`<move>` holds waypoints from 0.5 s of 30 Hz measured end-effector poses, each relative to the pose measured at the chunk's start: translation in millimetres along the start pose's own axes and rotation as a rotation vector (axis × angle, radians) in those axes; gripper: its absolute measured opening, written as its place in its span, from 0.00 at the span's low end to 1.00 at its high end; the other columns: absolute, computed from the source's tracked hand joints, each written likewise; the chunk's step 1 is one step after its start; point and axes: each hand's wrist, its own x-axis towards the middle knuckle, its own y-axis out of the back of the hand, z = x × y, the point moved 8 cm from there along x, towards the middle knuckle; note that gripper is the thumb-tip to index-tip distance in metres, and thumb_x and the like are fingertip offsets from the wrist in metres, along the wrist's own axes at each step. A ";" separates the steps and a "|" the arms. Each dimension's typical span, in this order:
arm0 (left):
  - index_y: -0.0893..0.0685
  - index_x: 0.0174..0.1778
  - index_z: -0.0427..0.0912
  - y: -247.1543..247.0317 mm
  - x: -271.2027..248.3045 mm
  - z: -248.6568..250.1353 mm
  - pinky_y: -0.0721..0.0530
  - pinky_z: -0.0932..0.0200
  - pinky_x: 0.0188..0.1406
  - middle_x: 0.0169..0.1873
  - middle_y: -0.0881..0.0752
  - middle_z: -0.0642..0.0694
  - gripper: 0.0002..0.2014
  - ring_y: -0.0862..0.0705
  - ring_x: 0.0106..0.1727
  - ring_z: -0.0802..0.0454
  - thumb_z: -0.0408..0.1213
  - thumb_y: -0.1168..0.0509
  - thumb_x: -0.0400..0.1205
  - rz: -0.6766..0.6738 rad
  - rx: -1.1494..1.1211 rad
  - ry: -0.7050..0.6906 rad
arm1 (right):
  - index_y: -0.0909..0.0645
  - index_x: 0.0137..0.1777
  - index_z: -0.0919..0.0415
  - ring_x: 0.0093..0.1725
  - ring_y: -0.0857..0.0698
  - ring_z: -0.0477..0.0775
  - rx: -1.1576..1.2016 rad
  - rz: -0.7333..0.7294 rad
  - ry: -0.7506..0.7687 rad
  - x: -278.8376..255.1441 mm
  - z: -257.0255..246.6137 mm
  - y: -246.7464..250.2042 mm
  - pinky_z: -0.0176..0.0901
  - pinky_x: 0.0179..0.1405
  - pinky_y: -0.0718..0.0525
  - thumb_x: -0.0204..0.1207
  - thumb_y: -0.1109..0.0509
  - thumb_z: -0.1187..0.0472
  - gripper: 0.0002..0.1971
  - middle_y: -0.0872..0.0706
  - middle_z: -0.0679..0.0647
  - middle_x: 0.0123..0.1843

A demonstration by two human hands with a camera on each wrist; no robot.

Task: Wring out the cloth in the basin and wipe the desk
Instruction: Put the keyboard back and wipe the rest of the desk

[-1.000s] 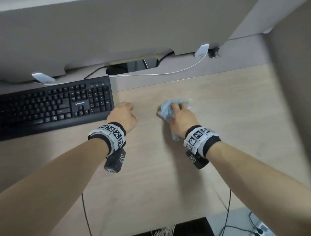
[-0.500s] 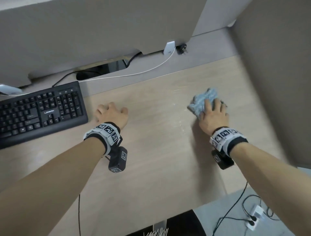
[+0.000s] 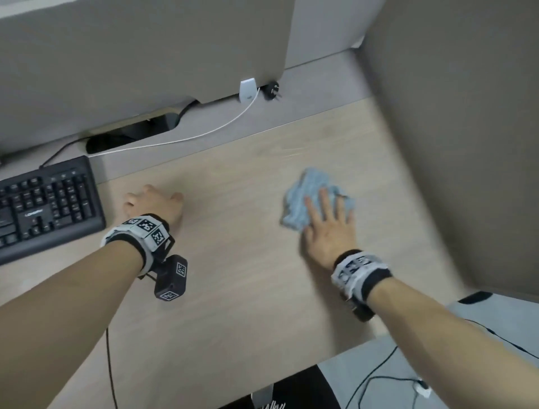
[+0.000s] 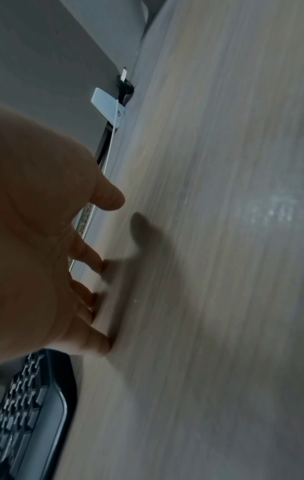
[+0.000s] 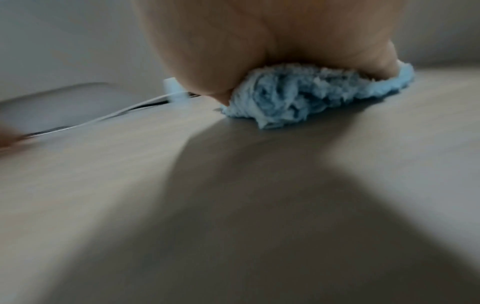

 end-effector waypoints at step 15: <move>0.34 0.76 0.42 -15.4 -4.9 -10.5 0.30 0.31 0.72 0.76 0.37 0.35 0.46 0.39 0.79 0.33 0.69 0.43 0.67 -0.017 -0.006 -0.073 | 0.55 0.86 0.47 0.86 0.57 0.68 0.086 0.035 -0.062 95.3 78.0 55.1 0.72 0.81 0.57 0.82 0.49 0.43 0.35 0.59 0.52 0.89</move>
